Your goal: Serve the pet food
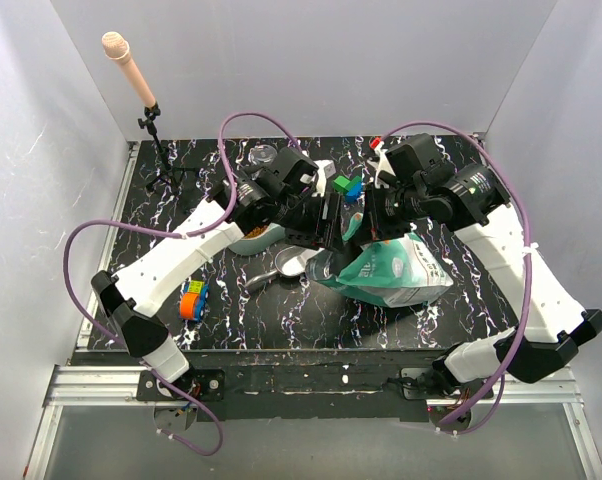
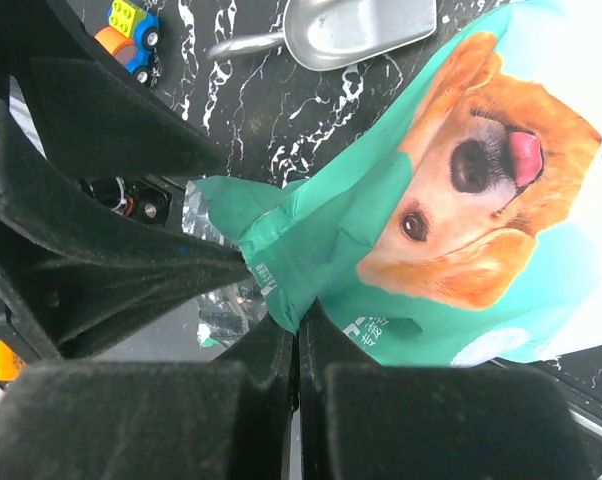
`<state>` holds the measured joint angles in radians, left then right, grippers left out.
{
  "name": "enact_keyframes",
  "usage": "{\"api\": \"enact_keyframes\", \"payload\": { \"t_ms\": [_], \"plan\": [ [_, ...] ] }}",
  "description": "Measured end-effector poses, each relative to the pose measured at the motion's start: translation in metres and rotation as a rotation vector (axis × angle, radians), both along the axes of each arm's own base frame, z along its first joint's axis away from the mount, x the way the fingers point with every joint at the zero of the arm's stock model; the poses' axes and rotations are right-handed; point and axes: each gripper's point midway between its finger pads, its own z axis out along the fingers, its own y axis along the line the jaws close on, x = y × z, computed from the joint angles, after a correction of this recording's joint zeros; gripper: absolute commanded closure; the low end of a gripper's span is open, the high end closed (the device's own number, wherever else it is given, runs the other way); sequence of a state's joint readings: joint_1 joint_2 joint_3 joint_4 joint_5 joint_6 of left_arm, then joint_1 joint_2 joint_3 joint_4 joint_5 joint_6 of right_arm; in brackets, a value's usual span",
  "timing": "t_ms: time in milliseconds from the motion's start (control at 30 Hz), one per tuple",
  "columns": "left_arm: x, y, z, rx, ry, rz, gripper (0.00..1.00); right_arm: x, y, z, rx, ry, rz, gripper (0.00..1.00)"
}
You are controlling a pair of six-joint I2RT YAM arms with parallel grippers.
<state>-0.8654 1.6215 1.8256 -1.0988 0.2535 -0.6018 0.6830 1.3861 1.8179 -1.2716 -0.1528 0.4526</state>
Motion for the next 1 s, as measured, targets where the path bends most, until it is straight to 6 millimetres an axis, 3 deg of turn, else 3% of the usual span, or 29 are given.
{"api": "enact_keyframes", "payload": {
  "t_ms": [200,333,500,733,800,1000],
  "plan": [
    [0.003,0.006,0.014,0.023,-0.066,0.009,0.30,-0.010,0.002,0.002,0.018,0.020,0.031,0.99],
    [-0.003,0.006,0.019,0.020,-0.076,-0.012,0.31,-0.016,0.005,0.005,0.031,0.020,0.052,0.99],
    [-0.022,-0.004,0.016,0.019,-0.064,-0.066,0.43,-0.019,0.006,0.007,0.041,0.024,0.064,0.99],
    [-0.029,-0.009,0.011,0.050,-0.057,-0.076,0.42,-0.024,0.003,0.012,0.056,0.011,0.066,0.99],
    [-0.028,-0.008,0.010,0.057,-0.057,-0.061,0.47,-0.027,0.001,0.015,0.062,0.005,0.071,0.99],
    [-0.033,-0.026,0.017,0.051,-0.062,-0.063,0.89,-0.033,-0.004,0.017,0.072,-0.006,0.075,0.99]
  ]
}}
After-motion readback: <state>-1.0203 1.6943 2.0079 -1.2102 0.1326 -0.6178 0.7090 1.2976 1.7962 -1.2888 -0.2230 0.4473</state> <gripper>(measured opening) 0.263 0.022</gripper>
